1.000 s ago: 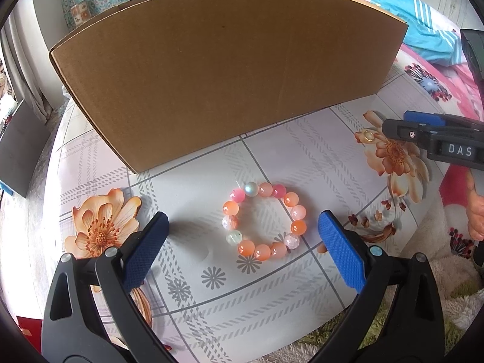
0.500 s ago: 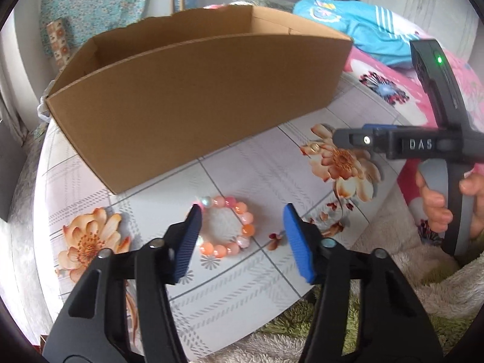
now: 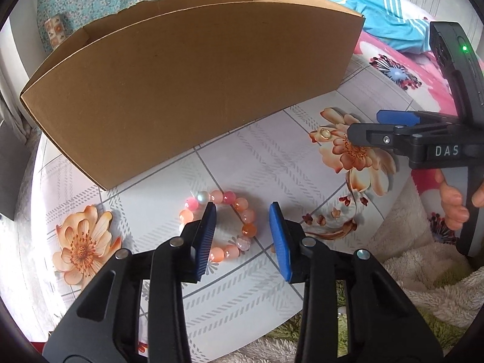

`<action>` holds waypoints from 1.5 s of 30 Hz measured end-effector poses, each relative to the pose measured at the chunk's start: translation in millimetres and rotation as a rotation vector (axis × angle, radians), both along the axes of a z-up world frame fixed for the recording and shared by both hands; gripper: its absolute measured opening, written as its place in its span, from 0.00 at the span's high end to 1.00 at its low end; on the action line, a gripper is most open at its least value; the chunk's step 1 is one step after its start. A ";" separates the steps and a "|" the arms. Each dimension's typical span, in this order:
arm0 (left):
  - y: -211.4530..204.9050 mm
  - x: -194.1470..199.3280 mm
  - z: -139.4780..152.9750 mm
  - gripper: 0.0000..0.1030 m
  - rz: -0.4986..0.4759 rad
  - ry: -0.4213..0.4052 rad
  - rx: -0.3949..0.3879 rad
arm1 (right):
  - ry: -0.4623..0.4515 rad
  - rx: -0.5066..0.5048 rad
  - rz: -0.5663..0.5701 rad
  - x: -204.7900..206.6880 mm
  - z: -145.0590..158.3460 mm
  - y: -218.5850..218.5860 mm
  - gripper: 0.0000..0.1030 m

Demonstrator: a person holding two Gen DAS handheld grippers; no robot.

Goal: Organize jewelry
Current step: 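Close the left gripper on the beaded bracelet while the right gripper grips the gold ring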

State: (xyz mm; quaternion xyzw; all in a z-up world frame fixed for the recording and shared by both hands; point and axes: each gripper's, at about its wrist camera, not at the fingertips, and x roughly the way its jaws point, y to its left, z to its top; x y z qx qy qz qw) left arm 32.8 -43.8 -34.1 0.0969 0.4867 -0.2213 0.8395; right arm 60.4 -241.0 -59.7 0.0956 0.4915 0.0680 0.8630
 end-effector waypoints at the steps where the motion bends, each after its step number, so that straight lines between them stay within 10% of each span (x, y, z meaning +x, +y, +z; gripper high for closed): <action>1: 1.3 0.8 -0.1 0.72 0.007 -0.001 0.001 | 0.005 -0.002 0.004 4.9 1.7 3.2 0.08; 7: 16.5 7.5 0.4 0.92 0.047 0.007 -0.018 | -0.047 -0.018 0.099 13.4 16.4 21.7 0.26; 19: 22.6 11.5 2.3 0.92 0.051 0.027 -0.047 | -0.016 -0.119 0.232 21.1 10.0 55.7 0.64; 45: 10.8 19.0 -0.8 0.92 0.054 0.036 -0.022 | -0.020 -0.116 0.284 20.8 7.3 68.4 0.90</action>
